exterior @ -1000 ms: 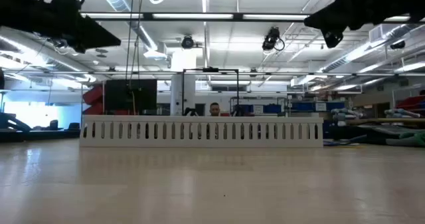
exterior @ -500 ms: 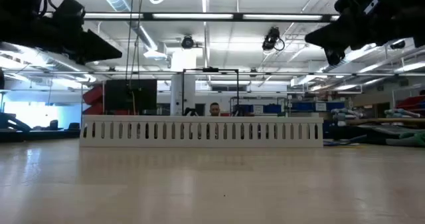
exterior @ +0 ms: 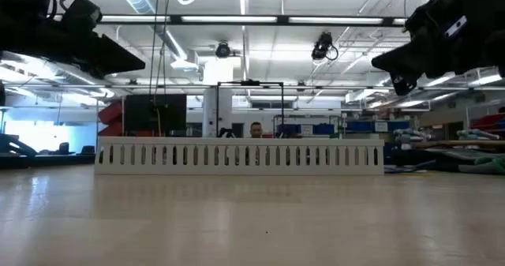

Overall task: Ziptie cables
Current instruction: Return to Home Position

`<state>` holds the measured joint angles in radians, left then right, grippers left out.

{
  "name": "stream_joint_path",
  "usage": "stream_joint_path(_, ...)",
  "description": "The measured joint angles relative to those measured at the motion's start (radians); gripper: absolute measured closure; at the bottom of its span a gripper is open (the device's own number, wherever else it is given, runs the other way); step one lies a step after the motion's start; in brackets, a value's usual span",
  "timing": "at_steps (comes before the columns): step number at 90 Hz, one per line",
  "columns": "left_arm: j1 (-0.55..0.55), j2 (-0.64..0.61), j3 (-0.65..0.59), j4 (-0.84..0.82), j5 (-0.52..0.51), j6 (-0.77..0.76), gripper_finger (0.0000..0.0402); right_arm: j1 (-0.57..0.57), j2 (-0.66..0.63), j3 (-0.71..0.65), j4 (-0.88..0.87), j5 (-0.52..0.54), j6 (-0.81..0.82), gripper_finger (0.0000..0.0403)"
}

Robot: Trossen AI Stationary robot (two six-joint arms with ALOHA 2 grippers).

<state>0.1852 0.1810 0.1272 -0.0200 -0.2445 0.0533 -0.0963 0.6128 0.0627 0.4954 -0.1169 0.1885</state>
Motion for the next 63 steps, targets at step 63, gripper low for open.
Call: stream_joint_path(63,0.000,-0.053,-0.018,-0.014,0.023,0.019,0.0401,0.000,-0.355,-0.053,-0.221,0.049,0.002,0.0400)
